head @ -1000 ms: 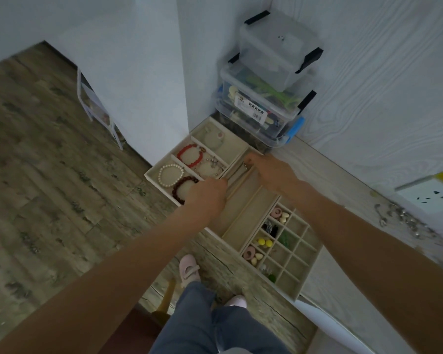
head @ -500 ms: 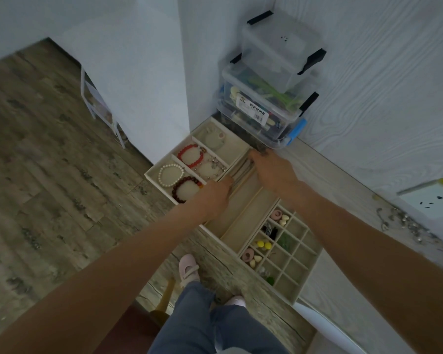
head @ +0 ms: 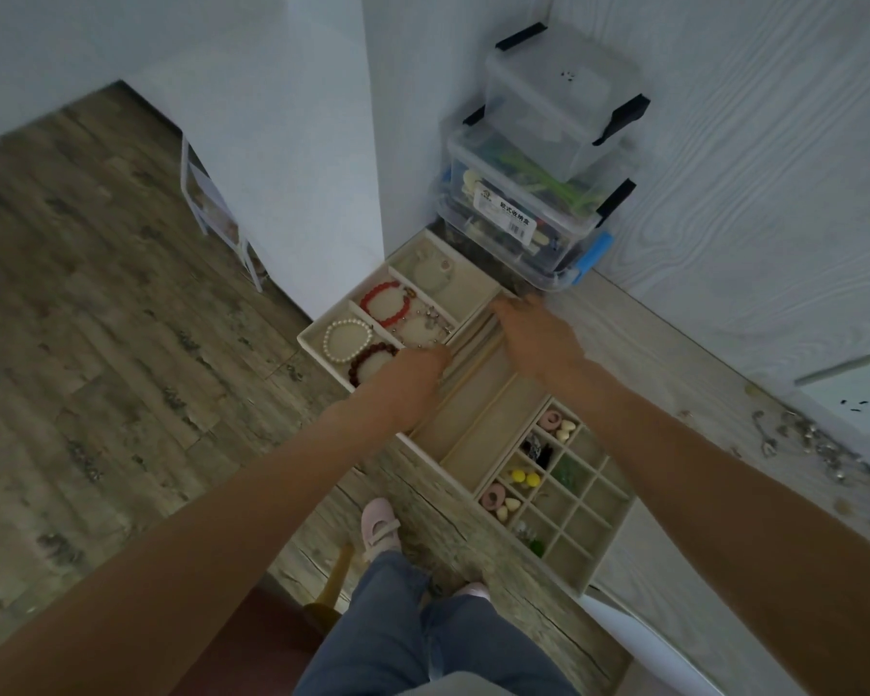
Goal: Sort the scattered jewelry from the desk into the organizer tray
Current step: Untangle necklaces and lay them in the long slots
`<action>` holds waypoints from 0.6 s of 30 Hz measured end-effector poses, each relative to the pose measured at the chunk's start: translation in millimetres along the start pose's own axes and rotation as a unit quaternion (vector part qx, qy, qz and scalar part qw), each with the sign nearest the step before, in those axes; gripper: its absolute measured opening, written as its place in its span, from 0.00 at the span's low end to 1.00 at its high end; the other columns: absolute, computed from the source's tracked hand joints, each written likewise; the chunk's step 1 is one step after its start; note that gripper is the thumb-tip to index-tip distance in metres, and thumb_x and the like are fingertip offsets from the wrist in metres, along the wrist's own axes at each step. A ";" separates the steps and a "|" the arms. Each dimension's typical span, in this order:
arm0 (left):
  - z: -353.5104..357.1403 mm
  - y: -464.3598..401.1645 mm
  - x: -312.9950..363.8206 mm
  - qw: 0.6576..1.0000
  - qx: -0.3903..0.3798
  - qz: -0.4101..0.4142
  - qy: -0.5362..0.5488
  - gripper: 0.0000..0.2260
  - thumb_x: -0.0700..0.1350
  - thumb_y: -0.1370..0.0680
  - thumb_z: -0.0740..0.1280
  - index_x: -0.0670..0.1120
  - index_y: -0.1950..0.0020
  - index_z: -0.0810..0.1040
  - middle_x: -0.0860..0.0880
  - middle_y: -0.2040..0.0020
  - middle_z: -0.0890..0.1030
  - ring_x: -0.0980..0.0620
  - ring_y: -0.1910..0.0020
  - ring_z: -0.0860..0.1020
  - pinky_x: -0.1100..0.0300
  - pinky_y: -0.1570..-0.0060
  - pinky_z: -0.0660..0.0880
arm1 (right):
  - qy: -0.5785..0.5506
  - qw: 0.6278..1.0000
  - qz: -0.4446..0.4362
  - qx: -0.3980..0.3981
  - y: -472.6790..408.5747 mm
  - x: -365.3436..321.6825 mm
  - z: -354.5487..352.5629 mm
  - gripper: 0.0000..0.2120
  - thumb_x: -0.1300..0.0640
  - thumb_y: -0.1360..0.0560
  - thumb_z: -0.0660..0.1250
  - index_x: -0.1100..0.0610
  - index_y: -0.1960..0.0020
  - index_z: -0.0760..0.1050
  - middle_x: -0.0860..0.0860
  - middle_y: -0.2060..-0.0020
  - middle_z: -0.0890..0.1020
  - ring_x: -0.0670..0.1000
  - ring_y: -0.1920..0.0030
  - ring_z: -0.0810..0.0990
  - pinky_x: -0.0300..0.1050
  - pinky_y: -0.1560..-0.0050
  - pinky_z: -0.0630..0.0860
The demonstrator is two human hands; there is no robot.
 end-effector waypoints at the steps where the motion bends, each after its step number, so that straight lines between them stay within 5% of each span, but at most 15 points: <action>1: -4.2 3.0 -2.7 1.000 0.016 0.003 -0.005 0.16 0.31 0.23 0.58 0.39 0.37 0.72 0.41 0.45 0.77 0.43 0.46 0.77 0.52 0.47 0.75 | 0.007 1.000 -0.024 0.010 3.2 -4.7 0.9 0.24 0.70 0.25 0.55 0.59 0.30 0.64 0.57 0.34 0.70 0.56 0.33 0.64 0.50 0.42 0.67; 6: -15.7 25.0 -17.1 0.997 0.048 0.018 -0.053 0.13 0.34 0.24 0.61 0.47 0.49 0.83 0.46 0.46 0.73 0.46 0.44 0.73 0.56 0.48 0.73 | 0.039 0.995 -0.088 0.005 13.9 -23.9 11.4 0.21 0.65 0.24 0.58 0.56 0.31 0.69 0.51 0.29 0.64 0.53 0.29 0.59 0.50 0.30 0.57; 10: -10.7 40.2 -17.6 0.981 0.036 0.022 -0.191 0.18 0.39 0.22 0.61 0.56 0.36 0.76 0.48 0.41 0.70 0.49 0.38 0.67 0.55 0.41 0.66 | 0.061 0.995 -0.077 0.017 17.8 -24.8 9.2 0.19 0.64 0.25 0.59 0.57 0.34 0.72 0.53 0.33 0.68 0.55 0.32 0.62 0.49 0.33 0.61; 18: 4.2 44.3 -15.5 0.953 0.044 -0.005 -0.300 0.14 0.41 0.23 0.61 0.43 0.38 0.75 0.45 0.35 0.66 0.47 0.35 0.63 0.53 0.36 0.62 | 0.089 0.993 -0.070 -0.031 20.9 -26.7 19.7 0.18 0.63 0.24 0.59 0.57 0.35 0.73 0.53 0.36 0.72 0.54 0.34 0.65 0.49 0.33 0.60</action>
Point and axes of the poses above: each hand's wrist, its own y-axis away from the middle knuckle, its own z-axis out of the palm, x = y × z, the point moved 3 cm from there along -y, towards the middle knuckle
